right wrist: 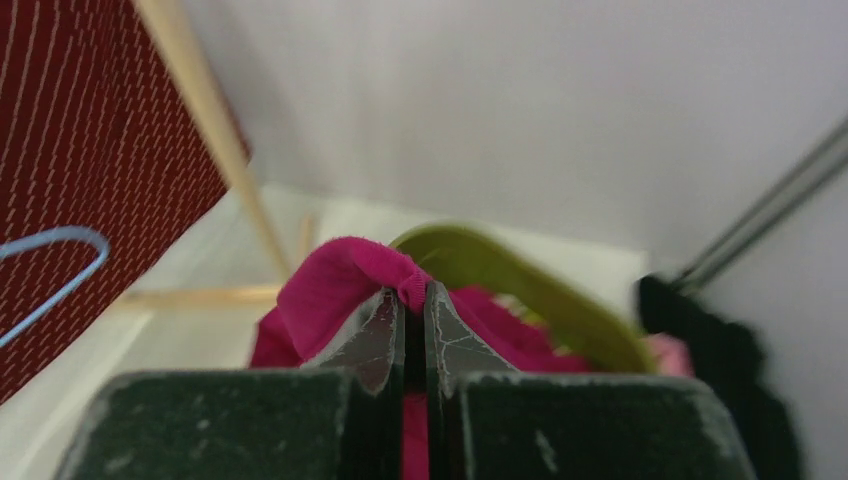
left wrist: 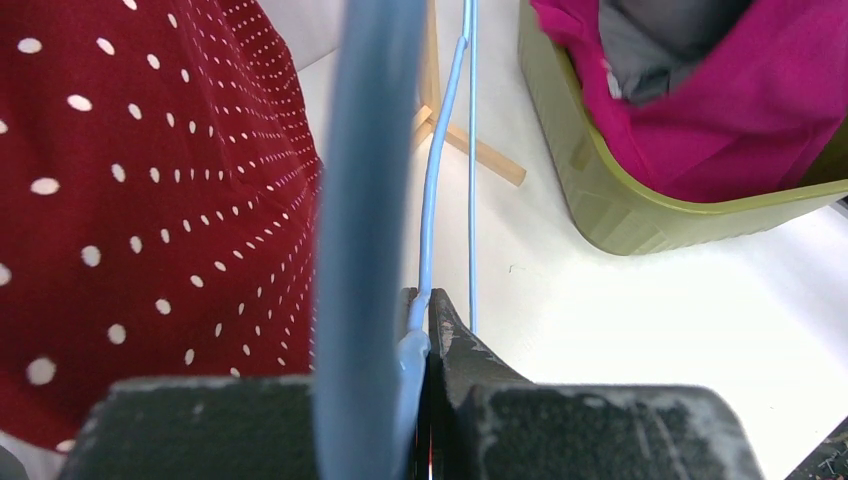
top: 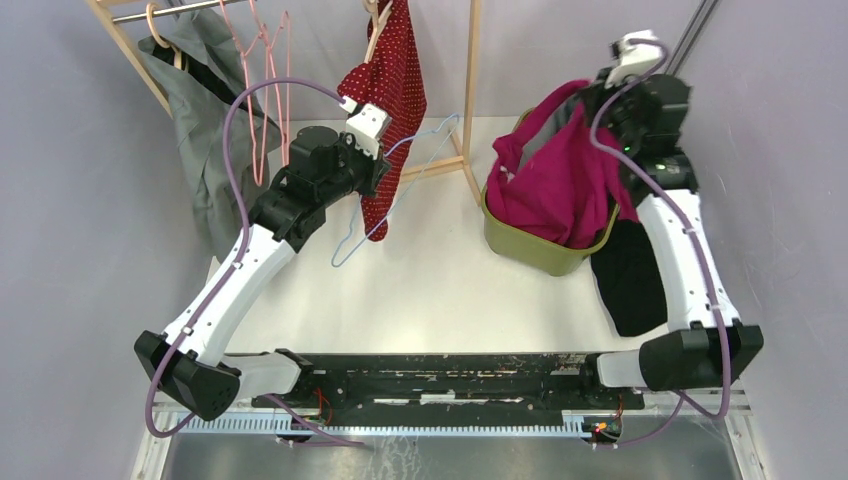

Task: Remove the skirt from the hanger
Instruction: Place the skirt in the bin.

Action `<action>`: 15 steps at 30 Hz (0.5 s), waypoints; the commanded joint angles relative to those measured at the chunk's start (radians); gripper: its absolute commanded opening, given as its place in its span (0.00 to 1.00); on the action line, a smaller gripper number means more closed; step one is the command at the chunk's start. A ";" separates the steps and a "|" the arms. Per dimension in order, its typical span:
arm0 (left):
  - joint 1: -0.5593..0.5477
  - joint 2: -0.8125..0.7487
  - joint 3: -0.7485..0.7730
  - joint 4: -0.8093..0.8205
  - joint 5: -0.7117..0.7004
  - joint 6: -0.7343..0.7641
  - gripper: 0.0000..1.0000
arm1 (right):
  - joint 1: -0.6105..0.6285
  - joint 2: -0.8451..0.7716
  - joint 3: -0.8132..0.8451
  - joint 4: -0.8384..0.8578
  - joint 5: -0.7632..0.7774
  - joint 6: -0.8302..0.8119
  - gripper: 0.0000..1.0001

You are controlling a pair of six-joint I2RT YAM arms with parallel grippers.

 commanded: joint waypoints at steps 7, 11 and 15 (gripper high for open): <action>0.000 -0.015 0.031 0.036 -0.003 0.011 0.03 | 0.123 -0.112 -0.399 0.050 0.161 0.106 0.01; 0.000 0.008 0.048 0.027 0.003 0.022 0.03 | 0.135 -0.099 -0.517 0.041 0.163 0.195 0.01; 0.001 0.019 0.055 0.027 0.003 0.026 0.03 | 0.140 0.046 -0.533 0.036 0.158 0.253 0.01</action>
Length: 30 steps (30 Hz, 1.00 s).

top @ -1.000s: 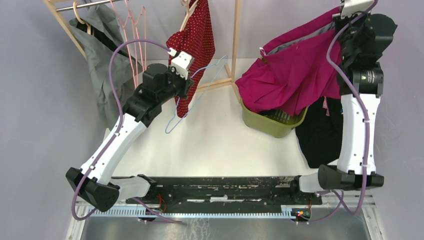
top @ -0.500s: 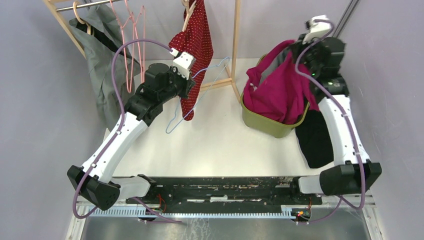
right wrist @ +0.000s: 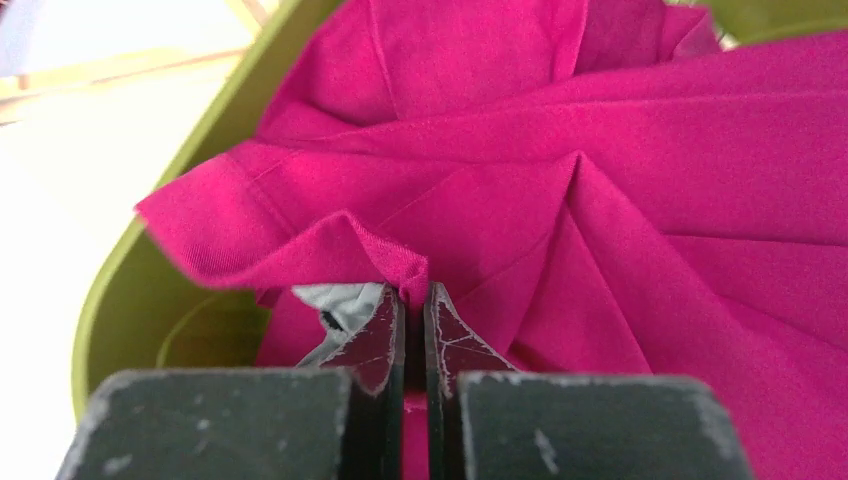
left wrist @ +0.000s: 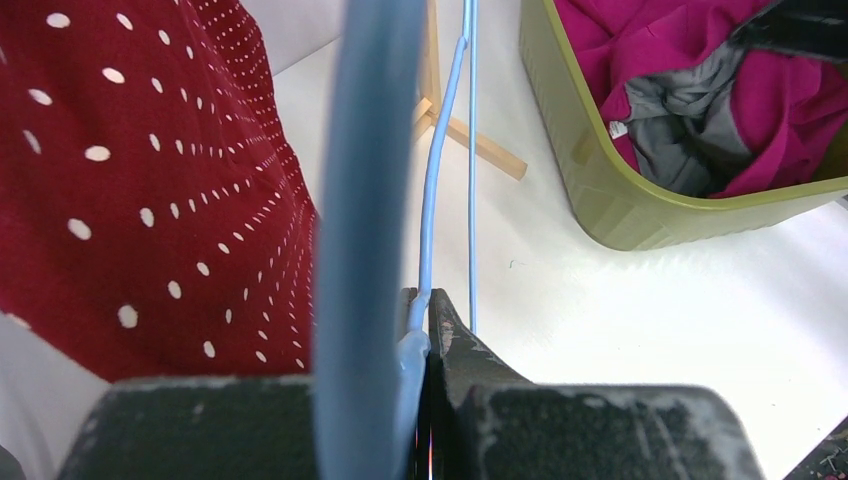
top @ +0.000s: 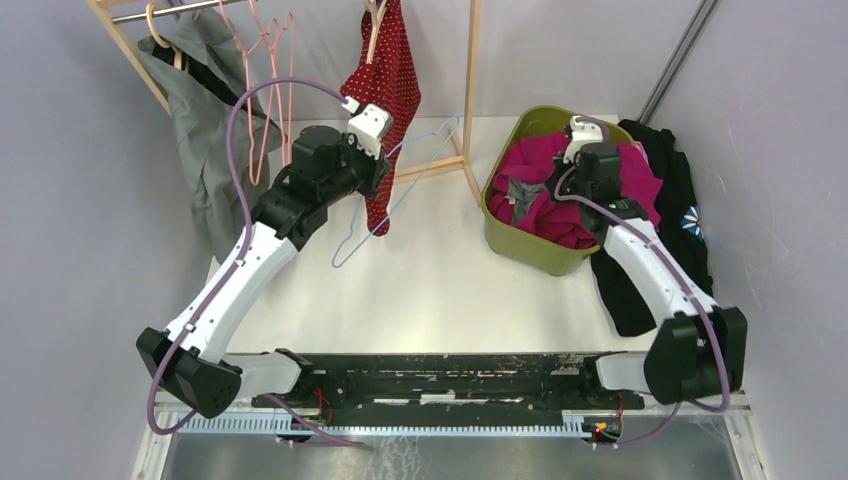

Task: Remove the skirt from the hanger
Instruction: Place the skirt in the bin.

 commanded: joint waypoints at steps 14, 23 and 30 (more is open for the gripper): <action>0.000 -0.017 0.036 -0.028 -0.036 0.044 0.03 | 0.018 0.428 0.211 -0.088 0.118 0.194 0.29; 0.001 0.012 0.029 -0.003 -0.005 0.056 0.03 | 0.048 0.213 0.265 -0.233 0.187 0.155 0.64; 0.001 0.026 0.061 -0.084 0.012 0.024 0.03 | 0.063 0.119 0.389 -0.255 0.244 0.045 0.79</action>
